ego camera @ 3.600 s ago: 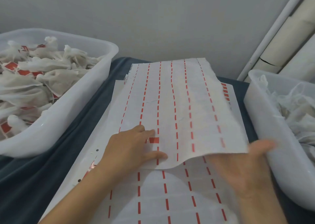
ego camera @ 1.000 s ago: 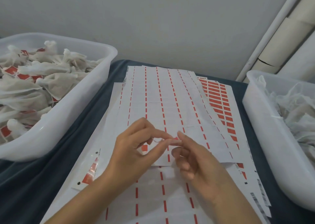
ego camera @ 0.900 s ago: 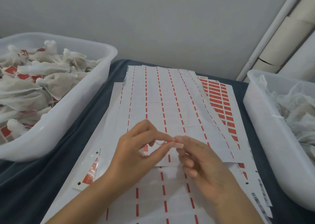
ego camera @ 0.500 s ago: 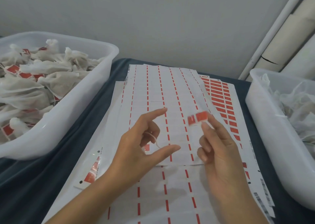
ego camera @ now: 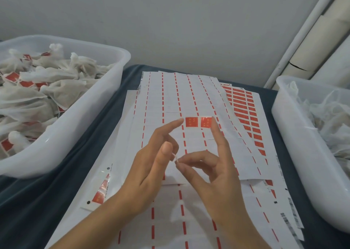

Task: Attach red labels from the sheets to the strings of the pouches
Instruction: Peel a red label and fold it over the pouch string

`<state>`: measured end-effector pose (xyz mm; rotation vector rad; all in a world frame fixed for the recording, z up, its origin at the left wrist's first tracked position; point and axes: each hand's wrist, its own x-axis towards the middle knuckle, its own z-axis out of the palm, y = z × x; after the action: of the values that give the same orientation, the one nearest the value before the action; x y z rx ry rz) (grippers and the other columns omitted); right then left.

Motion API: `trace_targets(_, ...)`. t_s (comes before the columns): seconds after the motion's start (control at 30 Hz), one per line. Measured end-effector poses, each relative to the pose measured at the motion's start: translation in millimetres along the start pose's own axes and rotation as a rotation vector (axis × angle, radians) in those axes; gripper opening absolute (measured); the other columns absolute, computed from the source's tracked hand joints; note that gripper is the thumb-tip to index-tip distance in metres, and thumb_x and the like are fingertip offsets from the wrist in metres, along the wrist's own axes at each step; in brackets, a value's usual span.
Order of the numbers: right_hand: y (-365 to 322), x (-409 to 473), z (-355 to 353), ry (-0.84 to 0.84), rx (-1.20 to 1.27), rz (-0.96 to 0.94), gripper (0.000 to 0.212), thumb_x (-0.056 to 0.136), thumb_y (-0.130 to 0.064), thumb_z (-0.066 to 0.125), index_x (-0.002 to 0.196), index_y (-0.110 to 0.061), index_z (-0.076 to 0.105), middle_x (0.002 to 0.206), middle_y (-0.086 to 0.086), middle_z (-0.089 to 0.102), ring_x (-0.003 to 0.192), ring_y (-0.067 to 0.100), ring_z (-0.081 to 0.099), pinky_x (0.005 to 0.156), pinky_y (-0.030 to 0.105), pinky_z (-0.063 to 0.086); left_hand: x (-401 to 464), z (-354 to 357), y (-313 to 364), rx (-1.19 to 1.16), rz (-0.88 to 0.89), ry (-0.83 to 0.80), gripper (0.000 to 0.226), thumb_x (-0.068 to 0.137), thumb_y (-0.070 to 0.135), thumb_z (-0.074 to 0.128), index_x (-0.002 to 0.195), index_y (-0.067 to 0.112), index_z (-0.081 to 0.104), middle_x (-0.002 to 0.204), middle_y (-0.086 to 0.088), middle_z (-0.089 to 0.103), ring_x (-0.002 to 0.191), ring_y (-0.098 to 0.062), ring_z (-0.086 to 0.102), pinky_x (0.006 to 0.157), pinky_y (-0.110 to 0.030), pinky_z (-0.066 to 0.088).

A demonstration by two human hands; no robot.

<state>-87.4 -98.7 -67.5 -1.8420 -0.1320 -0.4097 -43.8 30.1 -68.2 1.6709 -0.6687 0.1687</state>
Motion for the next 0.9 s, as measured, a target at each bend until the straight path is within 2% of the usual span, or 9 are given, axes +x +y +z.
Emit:
trace_targets(0.13,1.3,4.7,-7.3,0.063,0.013,-0.002,0.069,0.074,-0.03,0.069,0.13,-0.044,0.031,0.085,-0.02,0.068,0.088,0.003,0.066,0.081,0.006,0.045,3.4,-3.6,-1.3,0.077,-0.044,-0.002,0.026,0.091,0.056,0.037,0.103,0.041,0.054,0.093,0.028,0.059,0.091,0.003,0.057,0.073,-0.006,0.043)
trace_targets(0.23,2.0,8.3,-16.2,0.113,-0.035,-0.029,0.069,0.077,-0.024,0.07,0.133,-0.036,0.032,0.088,-0.021,0.067,0.09,0.003,0.064,0.08,0.005,0.044,8.9,-6.3,-2.1,0.211,-0.055,-0.097,0.009,0.086,0.049,0.05,0.085,0.043,0.056,0.079,0.021,0.062,0.085,0.001,0.058,0.069,-0.009,0.045)
trace_targets(0.33,2.7,10.7,-20.7,0.109,-0.064,-0.038,0.068,0.078,-0.025,0.068,0.135,-0.033,0.031,0.09,-0.022,0.066,0.092,0.002,0.063,0.082,0.005,0.043,12.0,-8.6,-1.4,0.193,-0.123,-0.181,0.016,0.073,0.054,0.05,0.08,0.044,0.06,0.076,0.021,0.063,0.084,0.002,0.058,0.071,-0.008,0.045)
trace_targets(0.5,3.8,11.0,-21.8,0.063,-0.109,-0.024,0.062,0.078,-0.034,0.066,0.13,-0.041,0.034,0.089,-0.021,0.065,0.091,0.003,0.063,0.088,0.009,0.044,14.3,-11.9,0.8,-0.054,-0.28,-0.147,0.025,0.067,0.055,0.056,0.077,0.038,0.071,0.079,0.018,0.067,0.081,0.002,0.061,0.067,-0.004,0.043)
trace_targets(0.6,0.9,12.8,-28.7,0.087,-0.109,0.021,0.048,0.075,-0.042,0.068,0.118,-0.049,0.049,0.094,-0.019,0.058,0.096,0.002,0.058,0.084,0.006,0.044,15.5,-13.0,-1.4,-0.075,-0.341,-0.1,0.014,0.071,0.045,0.06,0.076,0.039,0.071,0.079,0.02,0.069,0.08,0.006,0.061,0.064,0.0,0.042)
trace_targets(0.67,-3.3,15.0,-35.1,0.104,-0.028,0.115,0.037,0.069,-0.046,0.074,0.104,-0.052,0.062,0.102,-0.022,0.055,0.097,-0.008,0.055,0.073,-0.001,0.042,16.1,-14.3,-3.1,-0.075,-0.361,-0.086,0.011,0.078,0.033,0.063,0.072,0.037,0.072,0.077,0.021,0.069,0.079,0.008,0.061,0.06,0.001,0.041)
trace_targets(0.73,-7.6,16.5,-38.0,0.065,0.105,0.195,0.028,0.063,-0.044,0.07,0.091,-0.049,0.067,0.101,-0.026,0.06,0.094,-0.017,0.054,0.064,-0.005,0.039,15.5,-13.7,-3.6,-0.063,-0.349,-0.094,0.018,0.08,0.026,0.064,0.067,0.035,0.072,0.076,0.021,0.069,0.078,0.007,0.062,0.061,-0.001,0.042)
trace_targets(0.8,-9.4,16.1,-36.0,-0.007,0.173,0.21,0.023,0.06,-0.041,0.066,0.082,-0.043,0.072,0.101,-0.026,0.063,0.095,-0.014,0.057,0.066,-0.003,0.041,14.7,-12.3,-1.5,-0.033,-0.326,-0.11,0.017,0.079,0.026,0.064,0.067,0.035,0.071,0.075,0.021,0.068,0.078,0.006,0.061,0.063,-0.001,0.042)
trace_targets(0.9,-8.7,14.0,-32.3,-0.043,0.184,0.204,0.026,0.059,-0.044,0.066,0.083,-0.036,0.072,0.105,-0.023,0.065,0.101,-0.006,0.059,0.074,0.004,0.046,14.6,-10.5,0.3,0.026,-0.295,-0.119,0.017,0.079,0.024,0.065,0.068,0.037,0.068,0.074,0.024,0.066,0.078,0.008,0.06,0.063,-0.001,0.042)
